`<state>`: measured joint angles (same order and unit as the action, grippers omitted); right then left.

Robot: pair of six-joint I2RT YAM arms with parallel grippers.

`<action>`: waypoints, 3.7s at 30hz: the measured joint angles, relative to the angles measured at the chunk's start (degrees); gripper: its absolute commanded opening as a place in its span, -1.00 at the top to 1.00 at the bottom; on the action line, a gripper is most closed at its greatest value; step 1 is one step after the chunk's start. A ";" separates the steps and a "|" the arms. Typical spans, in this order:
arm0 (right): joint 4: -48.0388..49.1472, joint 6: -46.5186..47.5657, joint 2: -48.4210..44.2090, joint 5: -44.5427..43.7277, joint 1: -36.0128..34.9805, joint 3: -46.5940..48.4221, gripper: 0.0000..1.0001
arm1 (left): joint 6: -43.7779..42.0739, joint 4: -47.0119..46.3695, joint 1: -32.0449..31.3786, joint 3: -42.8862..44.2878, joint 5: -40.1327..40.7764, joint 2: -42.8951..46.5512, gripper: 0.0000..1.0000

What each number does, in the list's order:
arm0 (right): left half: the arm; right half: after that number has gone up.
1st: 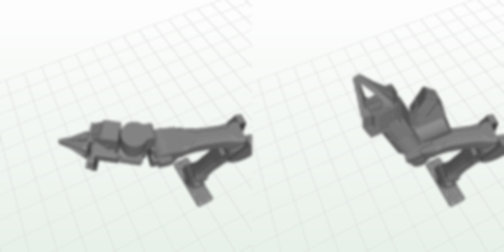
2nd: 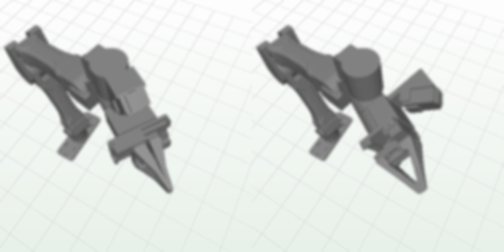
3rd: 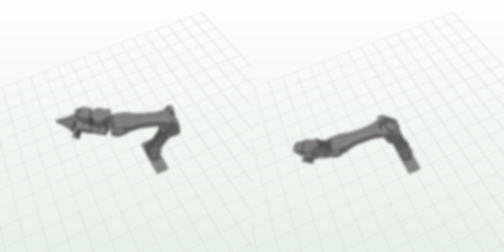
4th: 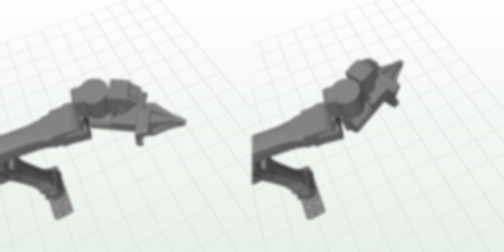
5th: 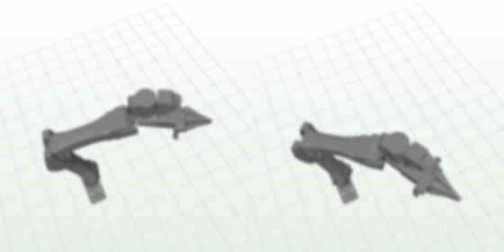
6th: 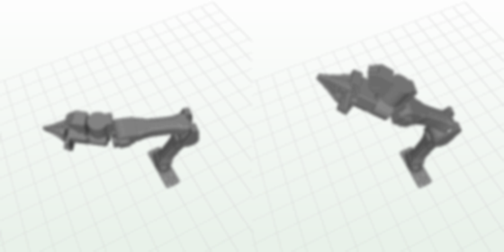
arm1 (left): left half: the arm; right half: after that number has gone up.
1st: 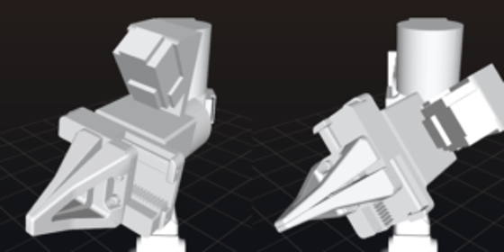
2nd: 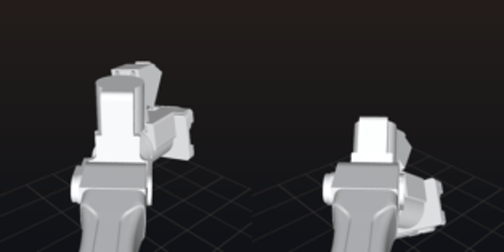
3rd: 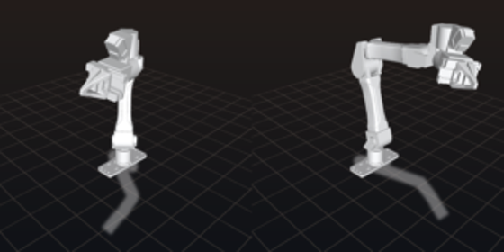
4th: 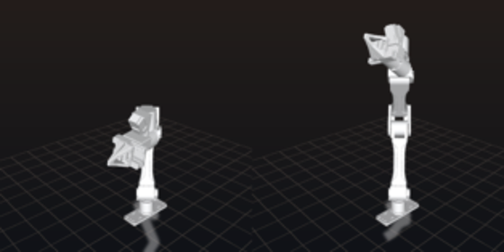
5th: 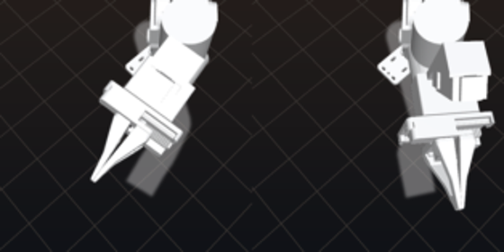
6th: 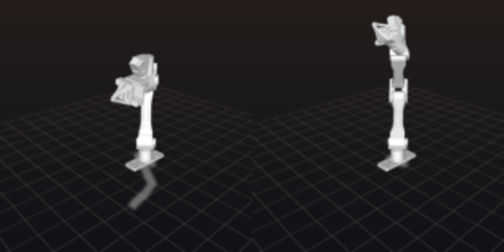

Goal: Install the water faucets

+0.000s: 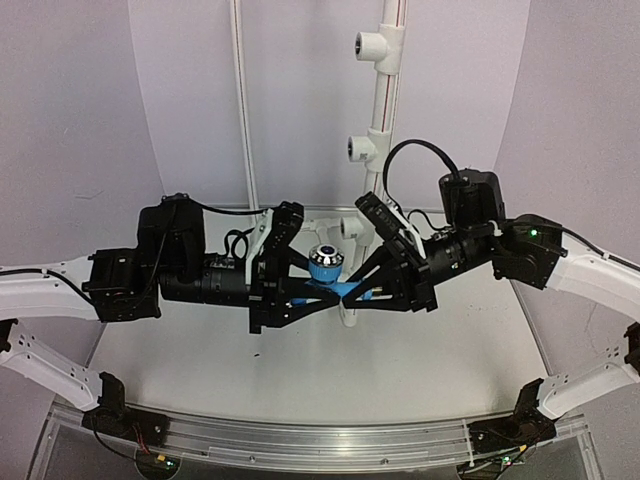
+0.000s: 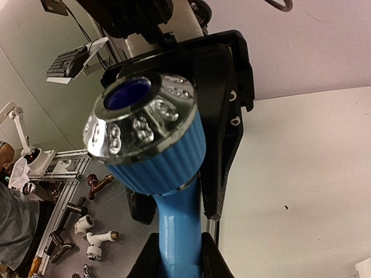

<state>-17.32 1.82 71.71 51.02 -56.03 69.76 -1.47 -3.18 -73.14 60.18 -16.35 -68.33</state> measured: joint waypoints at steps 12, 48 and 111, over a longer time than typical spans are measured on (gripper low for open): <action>0.32 -0.17 0.27 0.76 0.02 0.00 0.04 | 0.74 -0.49 0.00 0.00 -0.52 -0.76 0.99; -14.02 32.85 7.66 -13.71 20.11 13.32 -0.43 | 43.75 2.65 27.04 2.43 -21.23 -4.05 1.00; 14.47 7.10 14.83 10.44 24.40 11.21 0.03 | 54.54 -29.53 34.69 -3.12 -36.00 -18.32 1.00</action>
<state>-2.85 8.92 86.54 61.46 -31.63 80.97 53.07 -32.70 -38.46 57.06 -52.34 -86.65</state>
